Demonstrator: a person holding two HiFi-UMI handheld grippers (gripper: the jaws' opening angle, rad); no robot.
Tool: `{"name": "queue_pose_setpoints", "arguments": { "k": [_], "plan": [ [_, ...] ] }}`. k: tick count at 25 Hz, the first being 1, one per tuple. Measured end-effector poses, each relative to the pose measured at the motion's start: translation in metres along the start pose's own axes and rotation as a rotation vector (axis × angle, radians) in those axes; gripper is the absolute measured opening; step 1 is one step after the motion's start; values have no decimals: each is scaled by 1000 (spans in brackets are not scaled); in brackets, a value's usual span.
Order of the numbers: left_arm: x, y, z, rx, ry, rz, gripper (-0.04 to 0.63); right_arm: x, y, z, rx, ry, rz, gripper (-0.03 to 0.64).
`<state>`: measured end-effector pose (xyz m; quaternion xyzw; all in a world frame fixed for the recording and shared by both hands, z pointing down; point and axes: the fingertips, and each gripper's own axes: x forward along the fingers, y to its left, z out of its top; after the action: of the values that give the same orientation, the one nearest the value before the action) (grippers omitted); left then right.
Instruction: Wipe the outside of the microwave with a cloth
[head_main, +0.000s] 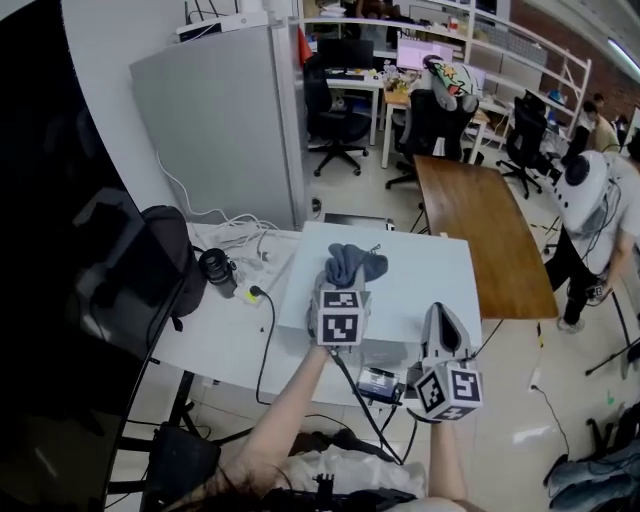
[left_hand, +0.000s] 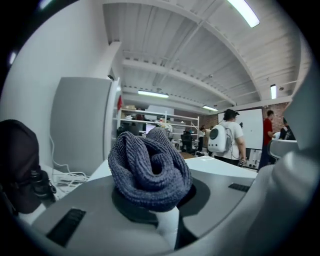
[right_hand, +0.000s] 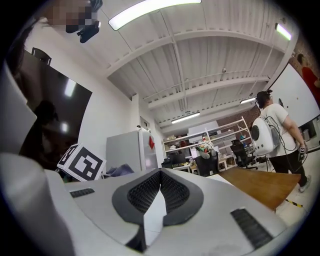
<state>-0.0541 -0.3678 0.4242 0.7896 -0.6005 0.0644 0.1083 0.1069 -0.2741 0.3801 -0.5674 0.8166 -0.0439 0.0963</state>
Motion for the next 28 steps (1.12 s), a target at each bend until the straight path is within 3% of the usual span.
{"name": "queue_pose_setpoints", "arguments": {
  "k": [8,14,17,20,25,28],
  "plan": [
    [-42,104,3,-51,-42,221,57,8,22,-6,2,15,48,18],
    [-57,117,1,-41,-36,249,57,6,23,-2,3,4,39,18],
    [-60,85,4,-84,-57,156,57,0,11,3,1,-5,4,18],
    [-60,16,18,-123,-86,-19,57,-9,-9,5,2,-3,-54,18],
    [-51,-122,19,-12,-60,-311,57,-33,-46,10,-4,-20,-169,18],
    [-44,-181,3,27,-22,-426,57,-50,-65,12,-6,-28,-230,18]
  ]
}}
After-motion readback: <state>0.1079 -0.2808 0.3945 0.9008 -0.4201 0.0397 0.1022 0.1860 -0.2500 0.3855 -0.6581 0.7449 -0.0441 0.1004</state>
